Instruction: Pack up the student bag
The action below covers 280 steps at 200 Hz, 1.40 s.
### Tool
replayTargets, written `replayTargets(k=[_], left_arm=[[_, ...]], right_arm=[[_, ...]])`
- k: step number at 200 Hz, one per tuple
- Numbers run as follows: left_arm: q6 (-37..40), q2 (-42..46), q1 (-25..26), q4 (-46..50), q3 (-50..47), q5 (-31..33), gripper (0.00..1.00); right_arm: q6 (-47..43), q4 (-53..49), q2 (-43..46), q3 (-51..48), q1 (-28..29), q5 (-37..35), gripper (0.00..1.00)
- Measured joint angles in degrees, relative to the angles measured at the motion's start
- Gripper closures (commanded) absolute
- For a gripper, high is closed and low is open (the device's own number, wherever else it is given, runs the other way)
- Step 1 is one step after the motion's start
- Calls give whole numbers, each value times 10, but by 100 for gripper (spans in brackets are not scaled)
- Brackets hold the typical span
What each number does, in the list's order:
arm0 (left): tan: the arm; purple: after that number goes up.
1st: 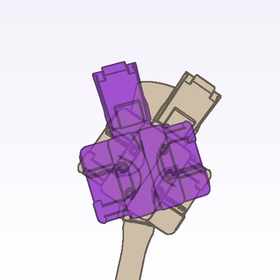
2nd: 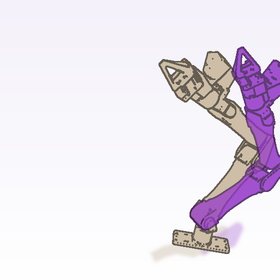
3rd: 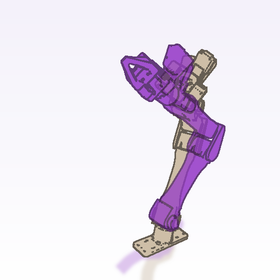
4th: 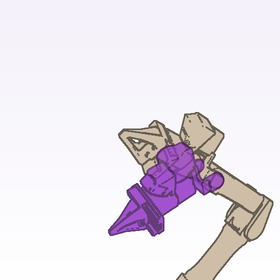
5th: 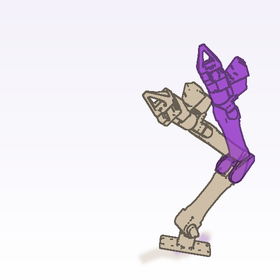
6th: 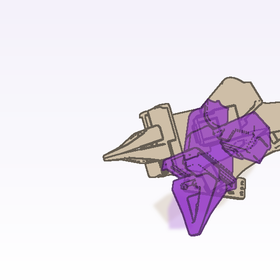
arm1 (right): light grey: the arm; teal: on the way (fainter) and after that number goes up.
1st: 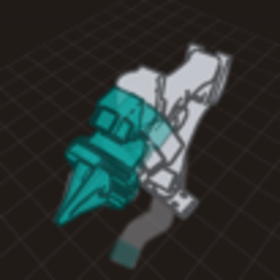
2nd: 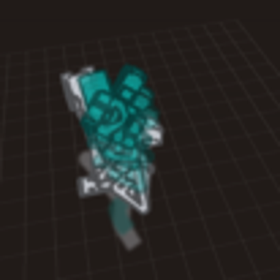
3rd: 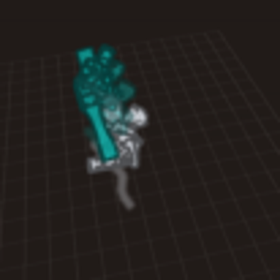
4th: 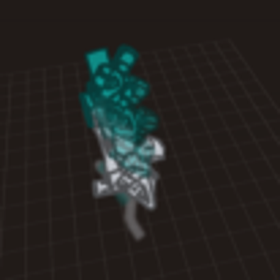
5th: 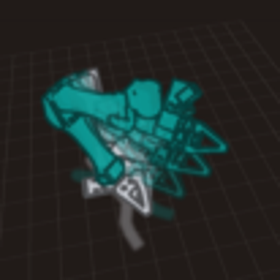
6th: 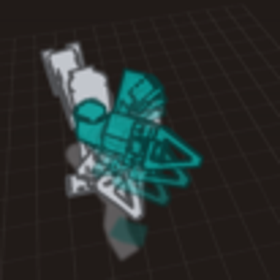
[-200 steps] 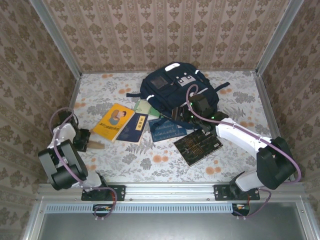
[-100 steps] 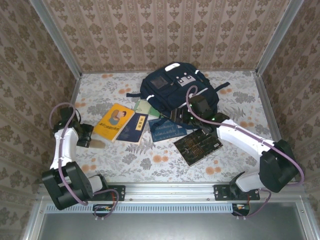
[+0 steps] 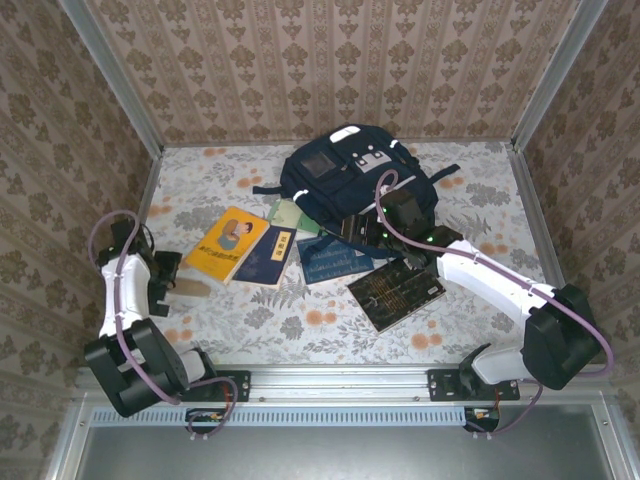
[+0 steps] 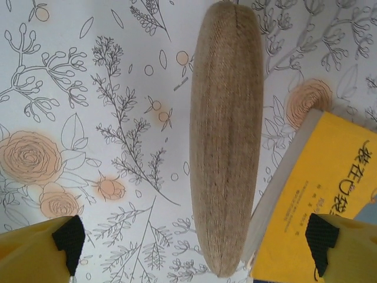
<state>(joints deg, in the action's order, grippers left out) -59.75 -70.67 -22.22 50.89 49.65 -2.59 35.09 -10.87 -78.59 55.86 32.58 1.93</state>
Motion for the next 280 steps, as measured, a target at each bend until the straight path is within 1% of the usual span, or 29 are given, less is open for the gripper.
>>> replayTargets(k=[25,38,52,76,98,108,114,133,177,202,220,233,265,280], left_arm=[[0,-53,-7,-36,-2,-7,1],[0,-80,-8,-59,-5,-10,5],[-2,-97,-9,-82,-13,-13,12],[-3,-114,-11,-117,-31,-21,30],[-7,-124,-11,-140,-38,-24,53],[-9,-126,-11,-148,-39,-24,61],[-9,-126,-11,-151,-39,-24,64],[-9,-122,-11,-155,-39,-24,71],[-9,-99,-10,-146,-39,-23,72],[-11,-60,-5,-127,-39,-23,72],[-16,-20,11,-110,-38,-21,72],[-23,12,33,-94,-34,-18,73],[-51,90,115,-90,-10,-7,69],[-71,120,172,-110,-5,2,69]], right_arm=[[0,3,0,-2,0,0,20],[0,4,0,-4,0,0,20],[0,4,0,-6,0,0,20],[-2,4,-1,-10,0,0,21],[-2,4,-2,-10,0,0,22],[-2,4,-2,-10,0,0,22],[-2,4,-2,-10,1,0,22],[-2,4,-2,-10,2,0,22],[-1,4,-2,-10,3,0,22],[-1,4,-2,-10,3,0,22],[-2,4,-2,-10,3,-1,22],[-2,3,-1,-10,3,-2,22],[-2,-1,9,-9,3,-2,22],[0,-1,12,-6,3,-1,22]])
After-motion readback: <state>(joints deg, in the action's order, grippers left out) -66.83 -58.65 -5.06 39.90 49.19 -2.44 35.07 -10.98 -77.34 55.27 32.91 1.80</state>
